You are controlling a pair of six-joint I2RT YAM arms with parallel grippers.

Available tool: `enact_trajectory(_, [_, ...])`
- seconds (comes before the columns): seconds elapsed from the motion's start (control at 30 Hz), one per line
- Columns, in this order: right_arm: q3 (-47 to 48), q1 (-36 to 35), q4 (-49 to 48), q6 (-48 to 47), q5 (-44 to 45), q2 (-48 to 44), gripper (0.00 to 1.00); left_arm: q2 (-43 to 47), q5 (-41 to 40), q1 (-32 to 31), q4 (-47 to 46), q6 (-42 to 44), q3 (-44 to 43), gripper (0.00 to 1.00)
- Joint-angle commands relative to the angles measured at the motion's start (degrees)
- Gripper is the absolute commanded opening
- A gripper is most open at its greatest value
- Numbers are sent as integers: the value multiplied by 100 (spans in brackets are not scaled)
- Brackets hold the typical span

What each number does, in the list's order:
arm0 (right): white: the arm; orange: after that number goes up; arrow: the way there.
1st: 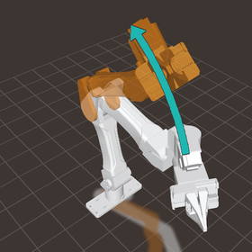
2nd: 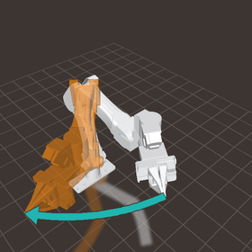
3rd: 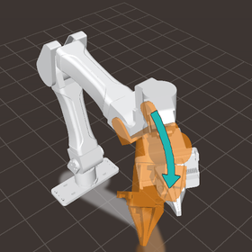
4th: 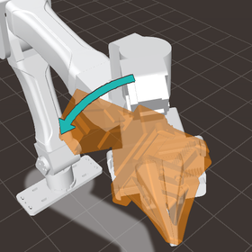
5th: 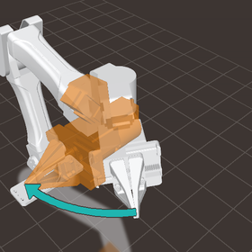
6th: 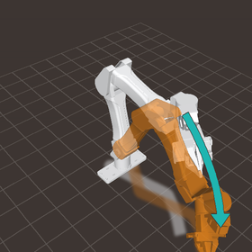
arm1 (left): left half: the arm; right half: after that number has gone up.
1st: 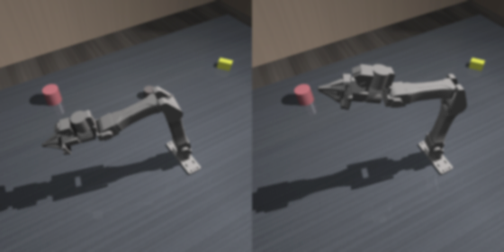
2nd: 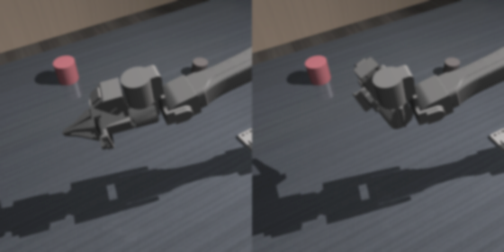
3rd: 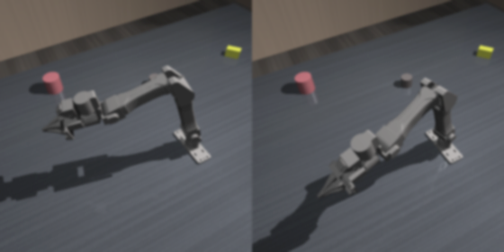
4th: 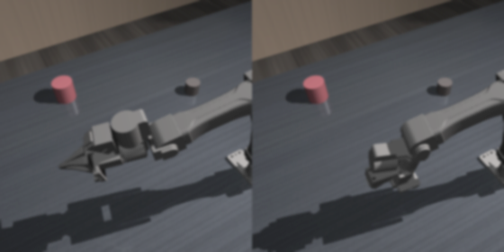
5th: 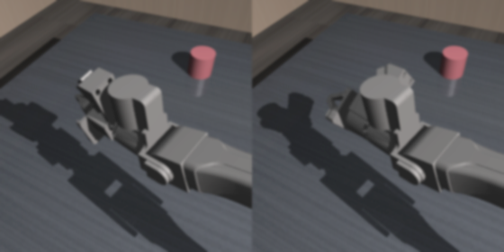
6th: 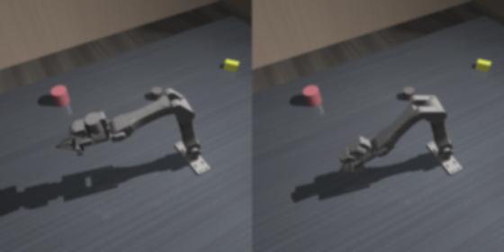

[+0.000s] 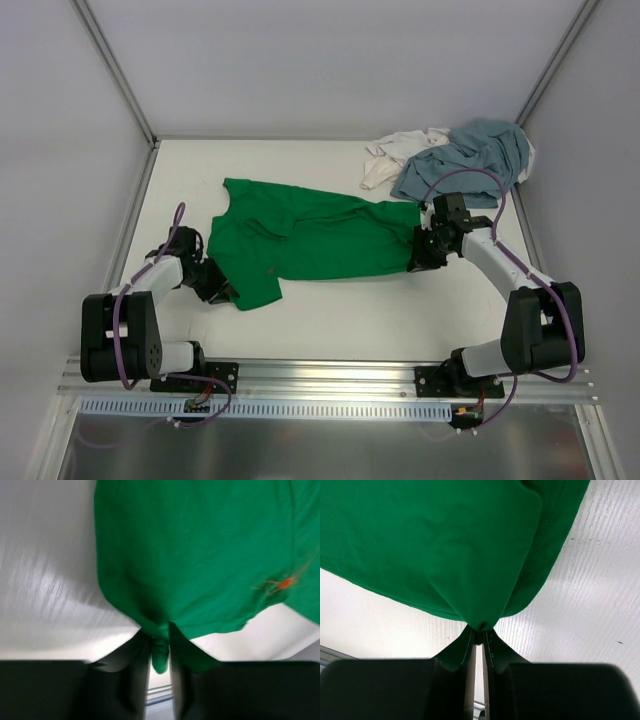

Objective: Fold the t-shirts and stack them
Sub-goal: Grap the side of the flattened tshirt closest away from the robot with both arms

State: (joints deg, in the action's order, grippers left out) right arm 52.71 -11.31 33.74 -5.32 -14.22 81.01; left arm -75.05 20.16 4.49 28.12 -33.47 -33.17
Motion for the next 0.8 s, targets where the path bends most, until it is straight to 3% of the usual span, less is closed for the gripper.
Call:
enact_trajectory(0.0, [20, 68, 54, -4, 15, -235, 6, -124, -4, -45, -359, 148, 118, 15])
enact_trajectory(0.03, [20, 76, 45, -4, 24, -235, 6, -133, -12, -54, -342, 166, 109, 0])
enact_trajectory(0.4, [20, 85, 19, 14, 7, -209, 2, 166, 40, -54, 27, 157, -392, 0])
enact_trajectory(0.77, [46, 85, 45, 23, 42, -209, 1, -344, 488, -62, -78, -274, -2017, 0])
